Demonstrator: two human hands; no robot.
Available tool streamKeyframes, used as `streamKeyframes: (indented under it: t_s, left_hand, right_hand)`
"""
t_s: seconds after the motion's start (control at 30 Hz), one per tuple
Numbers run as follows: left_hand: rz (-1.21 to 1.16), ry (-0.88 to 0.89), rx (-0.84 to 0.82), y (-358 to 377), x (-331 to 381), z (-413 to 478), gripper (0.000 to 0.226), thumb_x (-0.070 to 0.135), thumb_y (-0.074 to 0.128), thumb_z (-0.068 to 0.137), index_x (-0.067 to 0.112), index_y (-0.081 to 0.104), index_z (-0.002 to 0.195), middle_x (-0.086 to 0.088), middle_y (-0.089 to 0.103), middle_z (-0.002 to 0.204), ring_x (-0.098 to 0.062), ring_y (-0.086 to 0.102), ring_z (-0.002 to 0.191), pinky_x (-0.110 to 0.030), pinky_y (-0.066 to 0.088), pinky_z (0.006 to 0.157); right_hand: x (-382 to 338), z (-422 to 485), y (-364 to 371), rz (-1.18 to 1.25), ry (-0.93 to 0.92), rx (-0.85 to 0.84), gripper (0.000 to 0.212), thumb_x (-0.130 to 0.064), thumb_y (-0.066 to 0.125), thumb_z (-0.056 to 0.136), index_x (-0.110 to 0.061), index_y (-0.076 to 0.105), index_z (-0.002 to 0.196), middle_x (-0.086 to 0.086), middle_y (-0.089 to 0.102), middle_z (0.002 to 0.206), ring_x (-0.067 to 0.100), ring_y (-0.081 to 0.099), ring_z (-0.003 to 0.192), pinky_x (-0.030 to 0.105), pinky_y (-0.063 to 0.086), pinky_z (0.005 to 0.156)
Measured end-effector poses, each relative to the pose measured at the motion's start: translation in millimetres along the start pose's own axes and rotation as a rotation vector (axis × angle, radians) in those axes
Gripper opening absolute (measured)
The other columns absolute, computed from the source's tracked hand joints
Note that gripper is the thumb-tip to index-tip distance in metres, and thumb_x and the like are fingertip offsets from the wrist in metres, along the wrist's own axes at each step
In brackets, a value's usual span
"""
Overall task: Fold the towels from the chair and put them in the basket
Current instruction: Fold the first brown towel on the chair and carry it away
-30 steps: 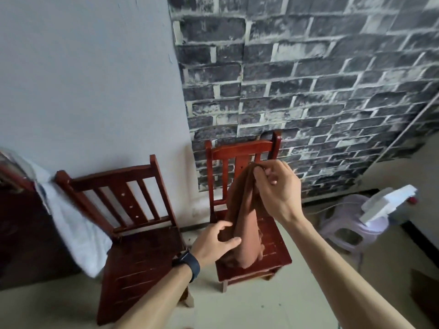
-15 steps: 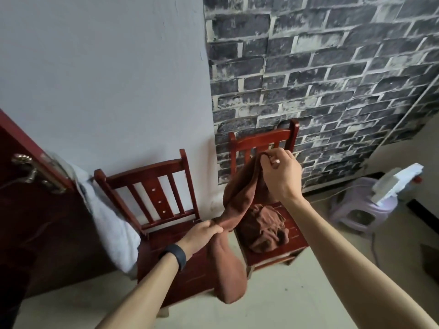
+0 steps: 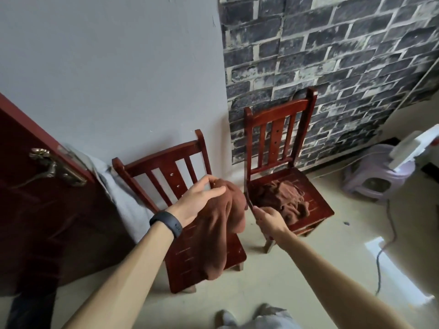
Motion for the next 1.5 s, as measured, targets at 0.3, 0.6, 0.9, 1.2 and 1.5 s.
streamKeyframes:
  t_s: [0.3, 0.6, 0.9, 1.2, 1.5]
  left_hand:
    - [-0.126, -0.016, 0.028, -4, 18, -9, 0.018, 0.02, 0.062, 0.094, 0.019, 0.061, 0.112, -0.008, 0.072, 0.106, -0.022, 0.069, 0.102, -0.036, 0.054, 0.088]
    - [-0.286, 0.05, 0.098, -7, 28, -4, 0.03, 0.007, 0.054, 0.097, 0.019, 0.052, 0.124, -0.009, 0.067, 0.109, -0.017, 0.07, 0.092, -0.032, 0.057, 0.072]
    - [-0.336, 0.071, 0.027, 6, 34, 3, 0.026, 0.003, 0.051, 0.097, 0.021, 0.053, 0.115, -0.006, 0.071, 0.096, -0.016, 0.069, 0.09, -0.031, 0.055, 0.076]
    - [-0.121, 0.032, 0.379, -46, 10, -5, 0.02, 0.015, 0.063, 0.094, 0.032, 0.061, 0.105, 0.003, 0.07, 0.105, -0.016, 0.068, 0.089, -0.034, 0.056, 0.074]
    - [-0.54, -0.125, 0.575, -82, -49, -21, 0.016, 0.012, 0.068, 0.088, 0.024, 0.06, 0.094, -0.003, 0.069, 0.099, -0.017, 0.066, 0.09, -0.029, 0.049, 0.075]
  right_hand:
    - [-15, -15, 58, 0.301, 0.209, -0.475, 0.053, -0.071, 0.051, 0.087, -0.025, 0.071, 0.107, -0.005, 0.07, 0.103, 0.009, 0.065, 0.089, 0.027, 0.051, 0.072]
    - [-3, 3, 31, 0.375, 0.241, -0.123, 0.039, -0.058, 0.052, 0.094, -0.021, 0.053, 0.107, -0.002, 0.062, 0.095, 0.024, 0.065, 0.099, 0.04, 0.05, 0.091]
    - [-28, 23, 21, 0.38, 0.248, -0.361, 0.042, -0.066, 0.06, 0.084, -0.025, 0.062, 0.094, -0.001, 0.053, 0.095, 0.017, 0.059, 0.089, 0.032, 0.041, 0.083]
    - [-42, 39, -7, 0.251, -0.043, 0.092, 0.021, -0.034, 0.067, 0.091, -0.016, 0.073, 0.1, -0.002, 0.068, 0.08, 0.015, 0.063, 0.073, 0.028, 0.048, 0.062]
    - [-91, 25, -54, 0.217, -0.299, 0.106, 0.014, -0.037, 0.067, 0.089, -0.025, 0.074, 0.089, -0.008, 0.07, 0.078, 0.012, 0.061, 0.079, 0.03, 0.049, 0.075]
Point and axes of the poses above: each hand's wrist, its own z-axis towards the middle knuckle, its own y-axis out of the palm, x = y × z, the point moved 2 cm from there along z, towards the middle knuckle
